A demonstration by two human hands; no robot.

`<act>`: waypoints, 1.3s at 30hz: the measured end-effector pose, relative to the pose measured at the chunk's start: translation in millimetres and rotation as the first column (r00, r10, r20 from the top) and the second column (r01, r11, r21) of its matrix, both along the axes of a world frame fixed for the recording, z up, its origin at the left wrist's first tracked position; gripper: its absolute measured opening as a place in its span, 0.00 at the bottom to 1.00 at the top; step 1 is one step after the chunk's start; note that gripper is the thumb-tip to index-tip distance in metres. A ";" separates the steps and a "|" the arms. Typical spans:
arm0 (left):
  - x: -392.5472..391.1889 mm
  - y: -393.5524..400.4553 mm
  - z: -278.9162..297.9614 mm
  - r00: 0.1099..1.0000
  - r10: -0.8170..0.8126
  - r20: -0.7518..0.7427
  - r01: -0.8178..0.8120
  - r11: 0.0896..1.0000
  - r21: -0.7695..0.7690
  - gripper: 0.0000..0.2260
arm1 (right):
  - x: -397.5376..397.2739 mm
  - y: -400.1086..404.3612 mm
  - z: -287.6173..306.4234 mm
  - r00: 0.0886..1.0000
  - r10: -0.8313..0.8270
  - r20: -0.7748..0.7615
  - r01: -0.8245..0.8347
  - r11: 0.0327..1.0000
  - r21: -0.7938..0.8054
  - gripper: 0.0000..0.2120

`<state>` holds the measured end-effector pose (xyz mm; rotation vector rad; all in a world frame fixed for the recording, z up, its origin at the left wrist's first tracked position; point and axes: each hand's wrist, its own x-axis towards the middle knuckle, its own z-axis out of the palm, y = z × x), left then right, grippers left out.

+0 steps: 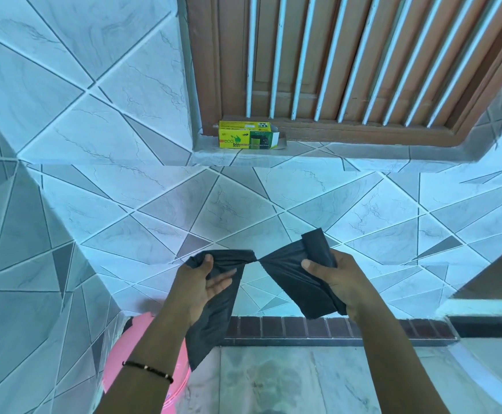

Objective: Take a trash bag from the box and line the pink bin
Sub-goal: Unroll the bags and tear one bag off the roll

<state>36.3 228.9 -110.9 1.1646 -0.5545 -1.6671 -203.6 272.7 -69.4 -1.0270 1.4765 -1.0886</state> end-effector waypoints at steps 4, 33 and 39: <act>13.5 2.4 -15.6 0.620 -0.460 0.636 0.362 0.887 0.288 0.19 | 6.8 -0.3 5.2 0.999 0.017 0.028 -0.015 0.997 -0.074 0.06; -43.8 1.2 15.6 0.367 0.266 0.891 0.787 0.423 -0.450 0.12 | 38.5 -12.2 17.7 0.930 -0.039 0.365 0.016 0.998 0.066 0.08; -21.8 -11.2 8.4 0.341 0.174 0.924 0.691 0.620 -0.372 0.17 | 10.4 -13.4 20.8 0.901 -0.089 0.425 0.097 0.995 0.003 0.06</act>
